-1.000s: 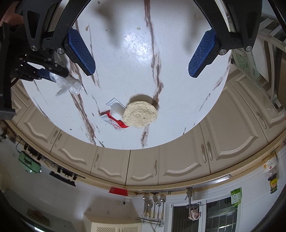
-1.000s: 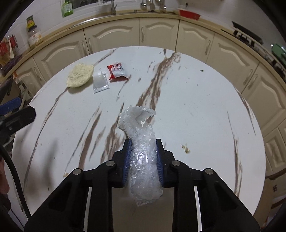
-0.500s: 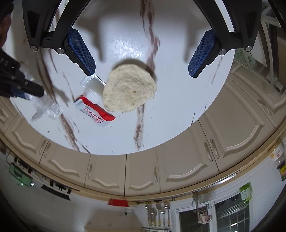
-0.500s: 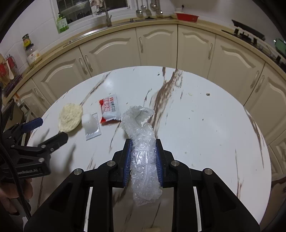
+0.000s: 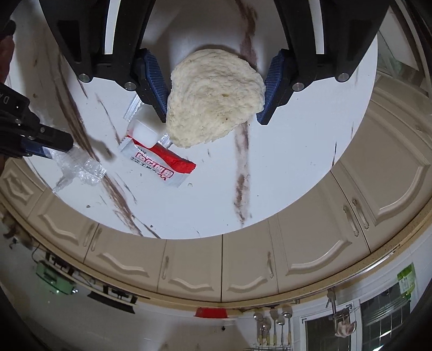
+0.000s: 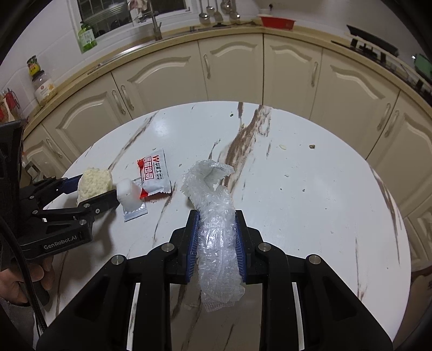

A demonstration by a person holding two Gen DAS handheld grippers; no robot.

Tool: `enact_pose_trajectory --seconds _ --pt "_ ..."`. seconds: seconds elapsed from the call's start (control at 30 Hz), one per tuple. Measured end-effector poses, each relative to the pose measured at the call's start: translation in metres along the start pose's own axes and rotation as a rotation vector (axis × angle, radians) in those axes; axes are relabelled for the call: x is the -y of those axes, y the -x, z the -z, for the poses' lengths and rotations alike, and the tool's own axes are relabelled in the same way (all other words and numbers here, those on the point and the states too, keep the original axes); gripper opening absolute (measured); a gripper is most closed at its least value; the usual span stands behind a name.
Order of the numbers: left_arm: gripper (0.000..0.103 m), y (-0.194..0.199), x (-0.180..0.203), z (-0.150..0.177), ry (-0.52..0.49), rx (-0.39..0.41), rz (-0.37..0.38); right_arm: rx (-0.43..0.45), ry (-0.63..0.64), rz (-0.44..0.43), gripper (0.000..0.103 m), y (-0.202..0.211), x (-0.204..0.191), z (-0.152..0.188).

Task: Collect trash
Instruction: 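Grasp the clear plastic wrap with the right tool while the left tool grasps the flatbread, then carry the plastic wrap and flatbread to the blue bin and open both tools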

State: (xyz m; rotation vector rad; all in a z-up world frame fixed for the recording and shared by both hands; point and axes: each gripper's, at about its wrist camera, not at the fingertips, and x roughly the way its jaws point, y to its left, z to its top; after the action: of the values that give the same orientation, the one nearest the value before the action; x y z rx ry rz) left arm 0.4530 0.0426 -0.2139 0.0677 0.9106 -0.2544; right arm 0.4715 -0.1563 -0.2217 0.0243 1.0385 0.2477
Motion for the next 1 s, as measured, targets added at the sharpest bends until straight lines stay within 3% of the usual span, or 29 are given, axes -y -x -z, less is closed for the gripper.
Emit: enact_pose_trajectory --seconds 0.2,0.5,1.0 --pt "0.057 0.0 -0.006 0.005 0.045 0.013 0.0 0.014 -0.006 0.005 0.023 0.014 -0.001 0.004" --pt "0.057 0.051 0.002 0.037 0.075 0.084 0.005 0.075 -0.016 0.005 0.023 0.059 0.001 0.017" --pt "0.057 0.155 0.103 0.068 -0.047 0.238 0.078 0.257 -0.11 0.039 0.023 0.177 0.051 0.061"
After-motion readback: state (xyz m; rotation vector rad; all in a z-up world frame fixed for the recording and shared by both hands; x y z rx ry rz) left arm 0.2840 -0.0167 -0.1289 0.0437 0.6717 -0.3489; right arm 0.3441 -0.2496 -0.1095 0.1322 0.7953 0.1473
